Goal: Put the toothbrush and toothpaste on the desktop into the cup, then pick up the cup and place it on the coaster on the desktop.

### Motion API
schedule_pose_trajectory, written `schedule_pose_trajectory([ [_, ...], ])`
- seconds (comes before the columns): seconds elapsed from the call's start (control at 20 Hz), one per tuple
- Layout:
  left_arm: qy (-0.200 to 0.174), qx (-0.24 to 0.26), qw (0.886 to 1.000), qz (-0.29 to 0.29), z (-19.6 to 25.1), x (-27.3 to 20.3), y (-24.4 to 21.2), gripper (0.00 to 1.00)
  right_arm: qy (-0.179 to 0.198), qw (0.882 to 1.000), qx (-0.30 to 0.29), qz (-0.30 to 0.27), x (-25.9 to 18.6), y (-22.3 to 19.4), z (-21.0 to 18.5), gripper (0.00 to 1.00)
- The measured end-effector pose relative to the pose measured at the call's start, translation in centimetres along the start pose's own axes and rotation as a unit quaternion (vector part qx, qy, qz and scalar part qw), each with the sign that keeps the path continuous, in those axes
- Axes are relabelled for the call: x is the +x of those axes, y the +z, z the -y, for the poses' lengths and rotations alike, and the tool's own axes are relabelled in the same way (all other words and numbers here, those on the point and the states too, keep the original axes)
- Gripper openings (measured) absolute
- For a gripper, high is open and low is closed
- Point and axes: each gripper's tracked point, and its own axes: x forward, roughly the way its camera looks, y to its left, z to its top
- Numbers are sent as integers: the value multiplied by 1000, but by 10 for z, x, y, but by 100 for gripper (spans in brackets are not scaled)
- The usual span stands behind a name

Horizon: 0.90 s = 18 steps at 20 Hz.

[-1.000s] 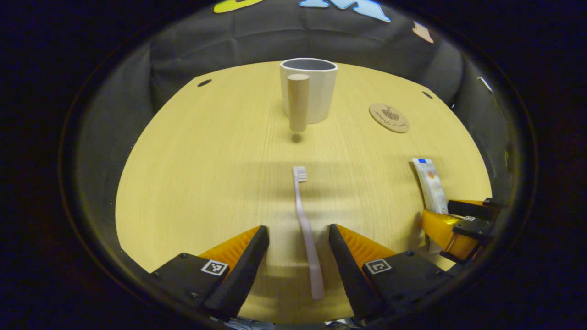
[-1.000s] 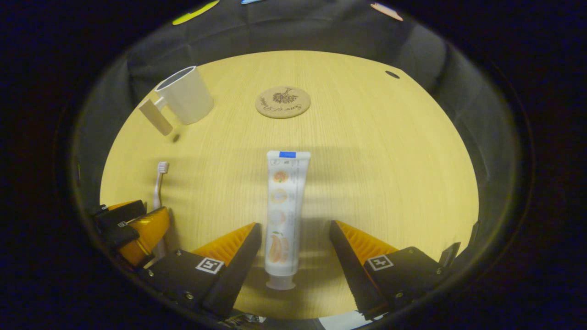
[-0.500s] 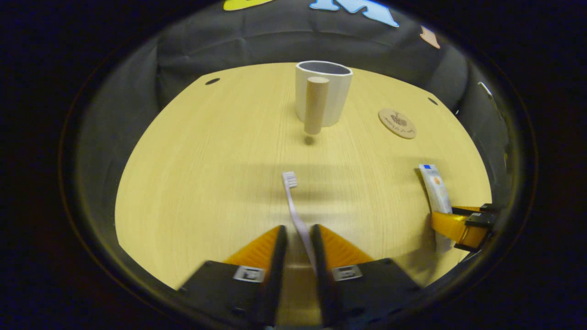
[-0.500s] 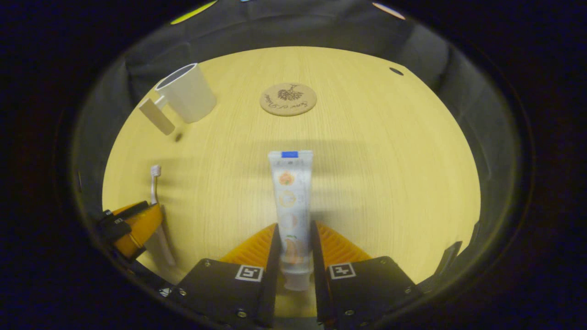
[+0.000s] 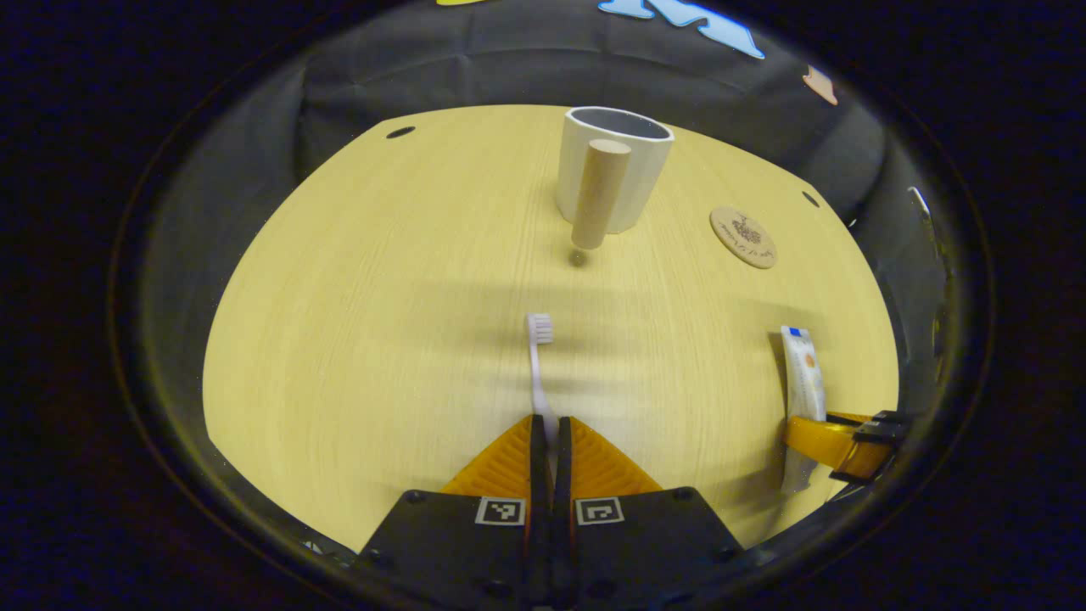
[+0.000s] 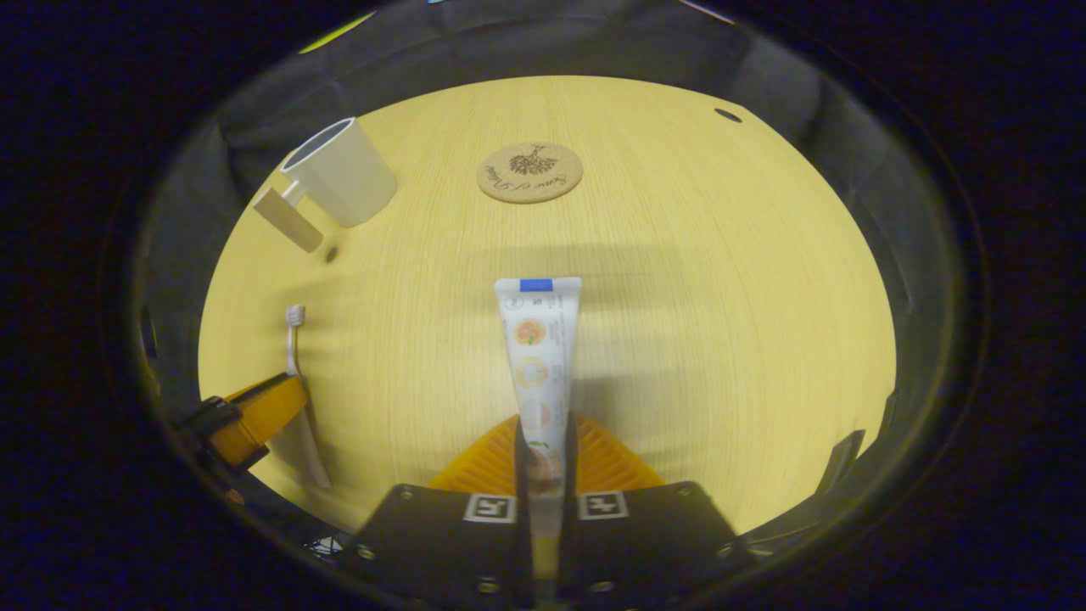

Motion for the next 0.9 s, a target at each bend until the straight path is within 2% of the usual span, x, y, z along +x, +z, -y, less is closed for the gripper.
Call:
schedule_pose_trajectory([
  [0.05,-3,-4,1000,-2,0,0,-1,7,7,1000,5,3,-10,0,0,8],
  [0.35,-33,-15,999,13,2,-4,-2,7,17,1000,6,8,0,2,0,8],
  [0.5,-34,-19,999,20,-3,-12,2,7,21,1000,12,10,1,2,0,8],
  [0.9,-63,-32,995,72,4,-67,40,7,30,999,20,19,1,2,-1,8],
])
